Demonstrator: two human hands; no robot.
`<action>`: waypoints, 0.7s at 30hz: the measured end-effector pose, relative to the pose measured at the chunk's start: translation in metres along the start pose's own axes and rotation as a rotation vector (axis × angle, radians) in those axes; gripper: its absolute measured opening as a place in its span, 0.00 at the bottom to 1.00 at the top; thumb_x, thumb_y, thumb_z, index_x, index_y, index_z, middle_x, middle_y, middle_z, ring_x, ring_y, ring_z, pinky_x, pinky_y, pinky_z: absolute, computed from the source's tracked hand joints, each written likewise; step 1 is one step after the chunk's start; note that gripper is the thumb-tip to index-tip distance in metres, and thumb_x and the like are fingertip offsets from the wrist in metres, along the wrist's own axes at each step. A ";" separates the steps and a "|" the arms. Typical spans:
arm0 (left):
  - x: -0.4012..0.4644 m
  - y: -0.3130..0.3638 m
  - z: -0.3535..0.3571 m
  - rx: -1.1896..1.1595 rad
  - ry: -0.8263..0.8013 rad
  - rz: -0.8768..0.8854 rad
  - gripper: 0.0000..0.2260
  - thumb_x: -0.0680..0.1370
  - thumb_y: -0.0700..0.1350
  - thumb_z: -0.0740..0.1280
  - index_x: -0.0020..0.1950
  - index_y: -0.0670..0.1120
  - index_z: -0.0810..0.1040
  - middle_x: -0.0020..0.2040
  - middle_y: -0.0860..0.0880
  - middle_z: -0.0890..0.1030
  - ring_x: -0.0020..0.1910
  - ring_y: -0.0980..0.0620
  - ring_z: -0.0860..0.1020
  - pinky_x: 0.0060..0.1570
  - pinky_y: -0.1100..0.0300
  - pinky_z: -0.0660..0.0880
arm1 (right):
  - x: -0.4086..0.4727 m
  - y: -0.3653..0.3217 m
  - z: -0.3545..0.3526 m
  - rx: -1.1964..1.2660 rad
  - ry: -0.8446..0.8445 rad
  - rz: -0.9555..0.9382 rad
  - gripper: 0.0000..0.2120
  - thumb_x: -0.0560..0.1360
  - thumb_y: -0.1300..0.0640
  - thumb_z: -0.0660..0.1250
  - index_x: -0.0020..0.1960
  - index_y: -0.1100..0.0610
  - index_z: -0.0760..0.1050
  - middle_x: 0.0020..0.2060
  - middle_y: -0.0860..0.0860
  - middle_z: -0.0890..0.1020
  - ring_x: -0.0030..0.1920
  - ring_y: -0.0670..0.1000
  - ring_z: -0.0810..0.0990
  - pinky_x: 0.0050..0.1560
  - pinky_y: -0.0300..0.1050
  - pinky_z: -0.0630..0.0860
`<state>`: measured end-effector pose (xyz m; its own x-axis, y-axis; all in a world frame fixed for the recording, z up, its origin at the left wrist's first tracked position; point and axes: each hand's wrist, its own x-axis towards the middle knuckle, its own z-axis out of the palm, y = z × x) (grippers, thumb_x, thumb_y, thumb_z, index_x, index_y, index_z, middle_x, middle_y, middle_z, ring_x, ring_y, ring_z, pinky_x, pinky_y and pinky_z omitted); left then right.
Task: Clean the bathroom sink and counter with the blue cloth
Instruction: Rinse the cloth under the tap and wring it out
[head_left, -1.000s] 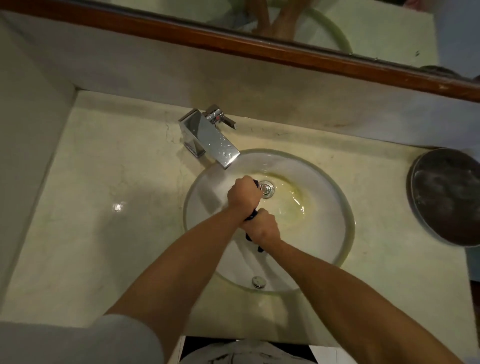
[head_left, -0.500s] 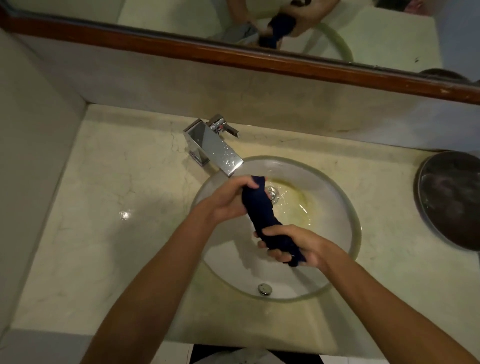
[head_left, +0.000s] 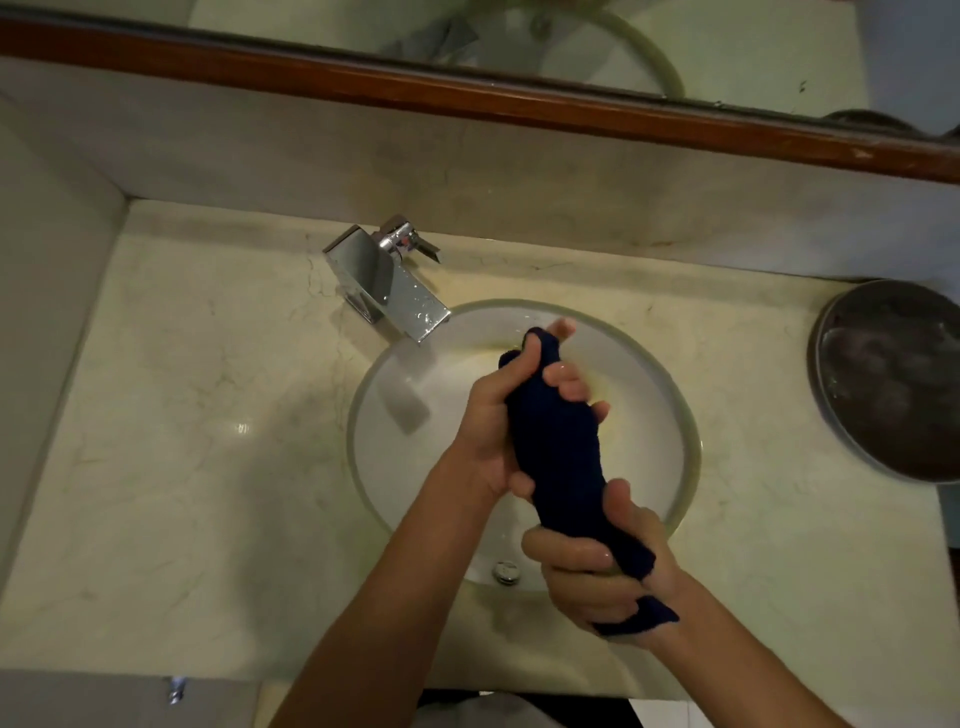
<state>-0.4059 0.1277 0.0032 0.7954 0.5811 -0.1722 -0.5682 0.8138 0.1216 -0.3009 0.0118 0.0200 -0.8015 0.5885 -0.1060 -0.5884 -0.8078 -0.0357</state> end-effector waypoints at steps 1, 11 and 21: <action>0.002 0.005 0.006 0.083 0.089 -0.031 0.14 0.77 0.56 0.71 0.55 0.46 0.78 0.33 0.52 0.76 0.32 0.55 0.78 0.45 0.55 0.82 | 0.001 -0.001 0.007 -0.035 0.103 -0.017 0.22 0.79 0.41 0.69 0.63 0.55 0.68 0.35 0.47 0.73 0.26 0.43 0.67 0.24 0.32 0.66; 0.049 0.018 -0.079 1.115 0.906 -0.089 0.20 0.82 0.43 0.62 0.30 0.41 0.72 0.25 0.47 0.76 0.23 0.47 0.75 0.35 0.55 0.77 | 0.068 -0.027 -0.075 -1.151 1.417 0.164 0.09 0.72 0.52 0.72 0.41 0.57 0.75 0.28 0.51 0.78 0.24 0.49 0.73 0.23 0.40 0.70; 0.047 0.010 -0.125 1.770 1.082 -0.264 0.14 0.83 0.48 0.59 0.56 0.41 0.80 0.56 0.41 0.82 0.54 0.38 0.81 0.46 0.56 0.70 | 0.097 -0.014 -0.134 -1.554 1.610 0.379 0.15 0.70 0.46 0.69 0.49 0.57 0.75 0.43 0.51 0.83 0.43 0.55 0.84 0.39 0.46 0.78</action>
<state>-0.4003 0.1630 -0.1257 0.0190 0.7781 -0.6279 0.7976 0.3669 0.4788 -0.3561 0.0754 -0.1226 0.3705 0.5914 -0.7162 0.6692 -0.7047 -0.2358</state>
